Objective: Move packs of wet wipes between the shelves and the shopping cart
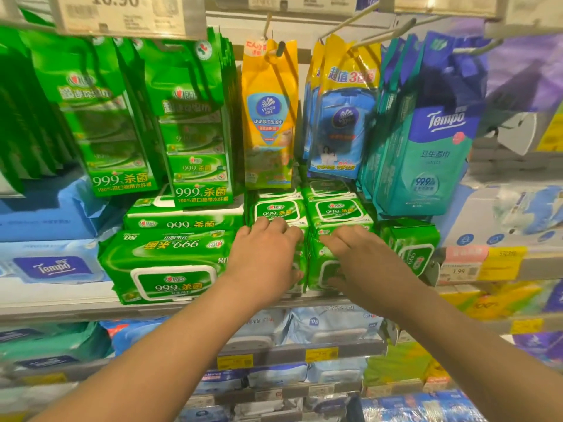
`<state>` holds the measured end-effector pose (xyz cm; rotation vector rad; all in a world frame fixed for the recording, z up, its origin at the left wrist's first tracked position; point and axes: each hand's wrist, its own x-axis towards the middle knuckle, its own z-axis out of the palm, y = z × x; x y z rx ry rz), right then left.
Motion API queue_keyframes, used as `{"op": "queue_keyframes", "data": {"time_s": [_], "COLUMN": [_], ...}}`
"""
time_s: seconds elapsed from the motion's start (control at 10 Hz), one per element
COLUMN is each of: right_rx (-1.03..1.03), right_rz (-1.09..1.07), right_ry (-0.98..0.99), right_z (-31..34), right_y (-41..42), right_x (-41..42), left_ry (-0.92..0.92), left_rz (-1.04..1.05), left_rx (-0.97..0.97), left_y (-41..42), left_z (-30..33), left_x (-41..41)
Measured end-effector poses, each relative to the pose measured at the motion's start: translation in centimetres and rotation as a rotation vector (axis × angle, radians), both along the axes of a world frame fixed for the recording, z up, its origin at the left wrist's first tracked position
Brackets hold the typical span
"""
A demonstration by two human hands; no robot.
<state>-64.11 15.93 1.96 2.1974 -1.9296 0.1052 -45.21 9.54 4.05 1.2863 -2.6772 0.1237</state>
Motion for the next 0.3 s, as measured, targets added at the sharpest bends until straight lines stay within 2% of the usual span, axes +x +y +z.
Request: {"op": "queue_keyframes", "data": {"time_s": [0.2,0.3], "right_rx": [0.041,0.127], "right_rz": [0.031,0.063], "right_ry": [-0.095,-0.116], "right_z": [1.1,3.7], "right_y": [1.1,1.5], "right_x": [0.1,0.4], "left_ry": [0.040,0.075], "left_rz": [0.023,0.044], "left_rx": [0.162,0.155], "left_y": [2.1,3.4], "left_z": [2.4,3.8], "left_x": [0.5,1.3]}}
